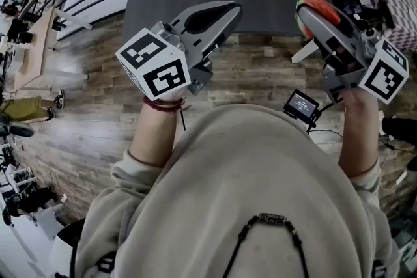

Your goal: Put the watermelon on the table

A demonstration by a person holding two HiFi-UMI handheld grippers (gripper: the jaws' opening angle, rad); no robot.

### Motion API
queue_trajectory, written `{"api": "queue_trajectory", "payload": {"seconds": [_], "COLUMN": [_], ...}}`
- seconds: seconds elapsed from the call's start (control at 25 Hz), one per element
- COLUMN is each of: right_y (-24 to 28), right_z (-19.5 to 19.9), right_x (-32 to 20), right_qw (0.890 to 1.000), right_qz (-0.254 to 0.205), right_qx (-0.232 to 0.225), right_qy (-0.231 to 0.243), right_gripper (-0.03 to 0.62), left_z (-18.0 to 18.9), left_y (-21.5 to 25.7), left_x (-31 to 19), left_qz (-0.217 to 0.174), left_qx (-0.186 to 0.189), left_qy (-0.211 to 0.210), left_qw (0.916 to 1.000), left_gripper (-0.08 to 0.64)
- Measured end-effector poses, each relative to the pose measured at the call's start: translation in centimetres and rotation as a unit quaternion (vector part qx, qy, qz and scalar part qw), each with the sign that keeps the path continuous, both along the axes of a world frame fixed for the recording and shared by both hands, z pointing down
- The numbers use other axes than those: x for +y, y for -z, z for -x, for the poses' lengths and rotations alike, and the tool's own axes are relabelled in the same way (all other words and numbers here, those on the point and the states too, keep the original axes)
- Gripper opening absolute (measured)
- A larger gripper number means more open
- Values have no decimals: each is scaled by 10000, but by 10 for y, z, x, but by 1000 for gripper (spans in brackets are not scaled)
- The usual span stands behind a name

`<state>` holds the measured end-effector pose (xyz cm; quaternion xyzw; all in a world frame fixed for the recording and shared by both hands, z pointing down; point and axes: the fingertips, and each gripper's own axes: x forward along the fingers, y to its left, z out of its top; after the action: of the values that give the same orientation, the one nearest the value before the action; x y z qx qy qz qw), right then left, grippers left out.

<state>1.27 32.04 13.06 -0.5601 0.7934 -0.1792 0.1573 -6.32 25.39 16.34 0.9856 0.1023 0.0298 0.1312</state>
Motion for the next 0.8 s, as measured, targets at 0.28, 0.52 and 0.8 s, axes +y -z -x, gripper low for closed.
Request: {"api": "queue_trajectory", "payload": {"seconds": [0.28, 0.52, 0.8], "right_y": [-22, -49, -70], "right_z": [-24, -45, -62], "right_x": [13, 27, 39], "right_qw": [9997, 9989, 9971], "right_qz": [105, 198, 296], "right_qx": [-186, -390, -675], "right_qy": [-126, -169, -192], "right_gripper": [199, 199, 199], "left_z": [-14, -27, -31], "left_y": [-5, -12, -37], "left_x": [4, 2, 13], "left_qz": [-178, -219, -66], "left_qx": [-196, -383, -626], "left_qy": [-30, 64, 61], "left_qw": [9996, 9990, 9980], "left_gripper": [3, 3, 3]}}
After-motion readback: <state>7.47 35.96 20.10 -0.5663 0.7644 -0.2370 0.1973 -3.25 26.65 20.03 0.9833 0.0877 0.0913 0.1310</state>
